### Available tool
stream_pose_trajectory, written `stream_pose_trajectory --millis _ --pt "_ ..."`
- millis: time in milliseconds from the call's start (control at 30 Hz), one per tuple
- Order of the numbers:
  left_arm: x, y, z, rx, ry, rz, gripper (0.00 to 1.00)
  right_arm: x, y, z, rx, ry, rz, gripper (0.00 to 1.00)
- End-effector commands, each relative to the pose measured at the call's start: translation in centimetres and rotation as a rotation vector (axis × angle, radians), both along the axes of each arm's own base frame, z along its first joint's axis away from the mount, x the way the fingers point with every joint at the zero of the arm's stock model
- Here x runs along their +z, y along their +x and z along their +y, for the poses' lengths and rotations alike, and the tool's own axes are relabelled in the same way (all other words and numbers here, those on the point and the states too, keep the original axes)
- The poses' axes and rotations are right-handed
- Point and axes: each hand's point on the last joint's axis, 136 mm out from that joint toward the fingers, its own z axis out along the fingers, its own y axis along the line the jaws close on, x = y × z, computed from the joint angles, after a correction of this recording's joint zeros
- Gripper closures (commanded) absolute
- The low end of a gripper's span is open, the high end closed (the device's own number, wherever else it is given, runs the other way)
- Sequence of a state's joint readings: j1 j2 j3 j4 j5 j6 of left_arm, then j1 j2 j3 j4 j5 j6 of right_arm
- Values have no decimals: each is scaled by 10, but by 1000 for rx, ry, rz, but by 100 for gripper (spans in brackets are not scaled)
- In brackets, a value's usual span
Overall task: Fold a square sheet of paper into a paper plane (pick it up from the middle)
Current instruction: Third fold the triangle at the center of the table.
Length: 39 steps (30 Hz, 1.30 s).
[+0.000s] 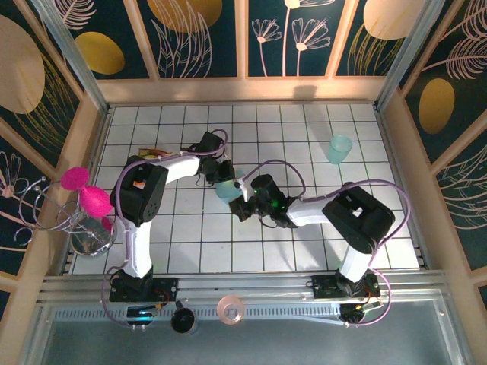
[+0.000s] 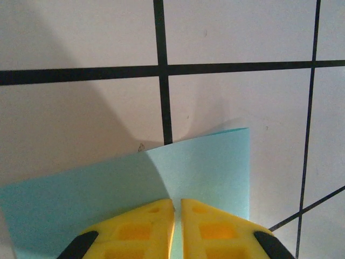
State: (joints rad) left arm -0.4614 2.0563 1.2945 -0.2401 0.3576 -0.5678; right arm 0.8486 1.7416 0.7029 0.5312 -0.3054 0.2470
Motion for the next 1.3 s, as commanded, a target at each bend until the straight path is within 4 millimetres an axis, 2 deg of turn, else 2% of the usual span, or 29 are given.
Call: stream_pose_trajectory --millis 0,500,700,800,1033,1267 --pt "-36 -19 14 -20 100 87 86 -6 14 -6 -93 -21 39 100" --pt "-37 -21 11 -43 85 84 86 -27 38 -22 -259 -105 80 100" --pt "-31 -18 8 -46 71 71 87 -31 43 -28 -306 -136 85 100" --pt "-22 -13 5 -45 58 52 87 -33 44 -27 -309 -140 94 100" --pt "17 5 8 6 63 -52 80 -33 42 -28 -314 -131 107 100" --pt "14 2 20 38 102 -54 80 -35 42 -28 -315 -134 111 100"
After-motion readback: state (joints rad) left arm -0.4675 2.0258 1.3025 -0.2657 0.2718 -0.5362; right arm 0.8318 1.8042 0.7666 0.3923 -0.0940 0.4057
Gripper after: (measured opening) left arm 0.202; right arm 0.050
